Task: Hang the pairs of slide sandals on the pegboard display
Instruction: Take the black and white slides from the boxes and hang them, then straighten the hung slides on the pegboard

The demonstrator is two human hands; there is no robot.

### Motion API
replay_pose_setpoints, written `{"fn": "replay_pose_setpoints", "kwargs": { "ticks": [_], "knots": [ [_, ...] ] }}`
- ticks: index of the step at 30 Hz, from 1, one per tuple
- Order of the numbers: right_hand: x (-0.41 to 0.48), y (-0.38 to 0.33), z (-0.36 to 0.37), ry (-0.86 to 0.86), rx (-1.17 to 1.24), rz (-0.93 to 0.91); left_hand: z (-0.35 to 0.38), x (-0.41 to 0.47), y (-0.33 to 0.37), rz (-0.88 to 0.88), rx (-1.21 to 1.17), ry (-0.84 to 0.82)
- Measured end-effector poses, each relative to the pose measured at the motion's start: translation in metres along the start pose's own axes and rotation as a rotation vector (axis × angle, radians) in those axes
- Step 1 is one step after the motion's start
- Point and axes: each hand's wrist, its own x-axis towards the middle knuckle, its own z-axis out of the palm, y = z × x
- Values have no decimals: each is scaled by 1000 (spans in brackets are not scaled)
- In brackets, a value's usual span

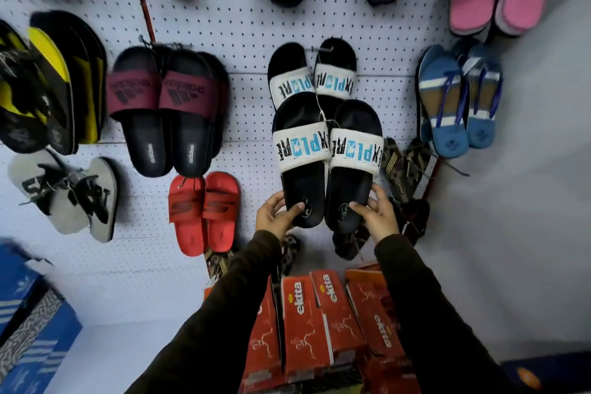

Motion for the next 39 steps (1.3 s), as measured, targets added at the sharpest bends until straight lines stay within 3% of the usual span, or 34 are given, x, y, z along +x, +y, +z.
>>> {"fn": "replay_pose_setpoints", "kwargs": {
  "ticks": [7,11,22,29,32,36,39],
  "knots": [
    [29,-85,5,-56,76,-184,37,19,74,256,-23,-9],
    [57,-120,5,-82,94,-201,55,31,114,330,-43,-12],
    [104,-97,18,-102,-20,-12,51,65,96,124,-57,72],
    [107,-71,28,-79,-14,-31,38,79,69,84,-27,129],
    [104,-65,33,-42,-127,-228,42,80,70,256,82,212],
    [106,-63,31,152,-532,-791,44,74,75,831,570,277],
    [125,-69,37,102,-853,-935,55,88,88,1017,906,188]
  ]
}}
